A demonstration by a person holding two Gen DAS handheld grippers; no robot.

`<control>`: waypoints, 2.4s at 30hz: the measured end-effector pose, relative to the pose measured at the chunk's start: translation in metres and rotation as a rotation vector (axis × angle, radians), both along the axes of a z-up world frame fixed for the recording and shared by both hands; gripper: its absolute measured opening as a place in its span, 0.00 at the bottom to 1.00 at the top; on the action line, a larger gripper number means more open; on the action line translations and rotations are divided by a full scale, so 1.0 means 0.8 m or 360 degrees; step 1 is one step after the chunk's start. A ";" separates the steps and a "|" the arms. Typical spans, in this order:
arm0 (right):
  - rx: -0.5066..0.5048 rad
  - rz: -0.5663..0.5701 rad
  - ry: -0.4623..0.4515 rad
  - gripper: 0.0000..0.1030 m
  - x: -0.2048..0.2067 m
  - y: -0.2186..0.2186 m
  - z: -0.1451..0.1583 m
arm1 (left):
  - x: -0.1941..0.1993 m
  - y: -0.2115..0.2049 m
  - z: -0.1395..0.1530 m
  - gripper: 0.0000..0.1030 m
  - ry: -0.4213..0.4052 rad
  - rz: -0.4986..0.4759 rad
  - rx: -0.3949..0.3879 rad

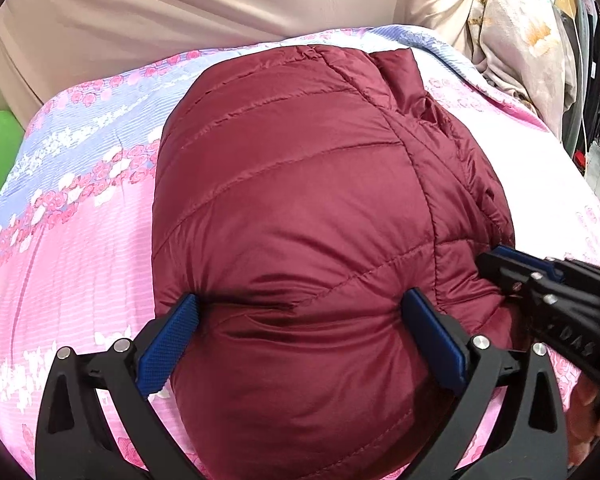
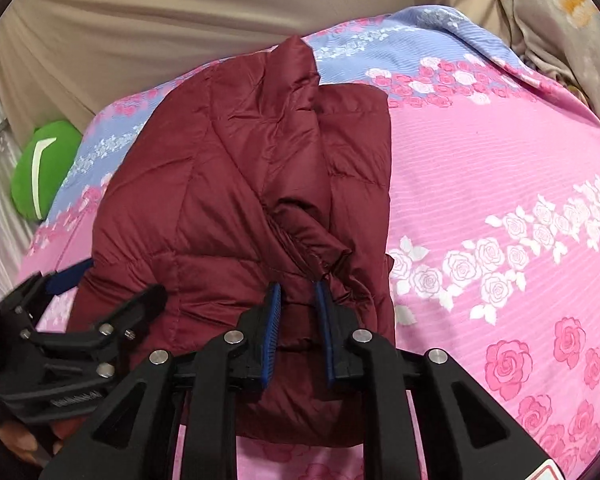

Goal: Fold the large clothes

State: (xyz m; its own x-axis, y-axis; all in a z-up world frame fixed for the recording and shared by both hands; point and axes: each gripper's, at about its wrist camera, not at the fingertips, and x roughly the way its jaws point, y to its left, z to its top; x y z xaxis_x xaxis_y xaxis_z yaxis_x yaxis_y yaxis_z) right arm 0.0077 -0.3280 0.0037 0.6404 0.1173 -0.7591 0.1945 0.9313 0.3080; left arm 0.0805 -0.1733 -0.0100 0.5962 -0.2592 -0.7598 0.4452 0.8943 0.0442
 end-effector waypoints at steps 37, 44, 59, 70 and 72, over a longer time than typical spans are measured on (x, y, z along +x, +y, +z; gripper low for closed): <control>0.0077 -0.0050 0.0020 0.45 -0.049 -0.015 0.021 | -0.016 0.103 0.025 0.95 0.0216 0.0134 -0.0307; 0.0074 -0.0051 -0.0052 0.07 -0.036 -0.007 0.023 | -0.018 0.089 0.020 0.95 0.0207 0.0119 -0.0245; -0.0088 -0.0081 0.0115 0.33 -0.033 0.000 0.004 | -0.016 0.074 0.005 0.96 0.0234 0.0105 -0.0202; 0.0144 -0.0084 0.0146 0.64 -0.022 -0.023 -0.015 | -0.007 0.068 0.004 0.96 0.0277 0.0101 -0.0217; 0.0159 -0.0070 0.0157 0.68 -0.017 -0.024 -0.019 | -0.004 0.067 0.006 0.96 0.0280 0.0100 -0.0225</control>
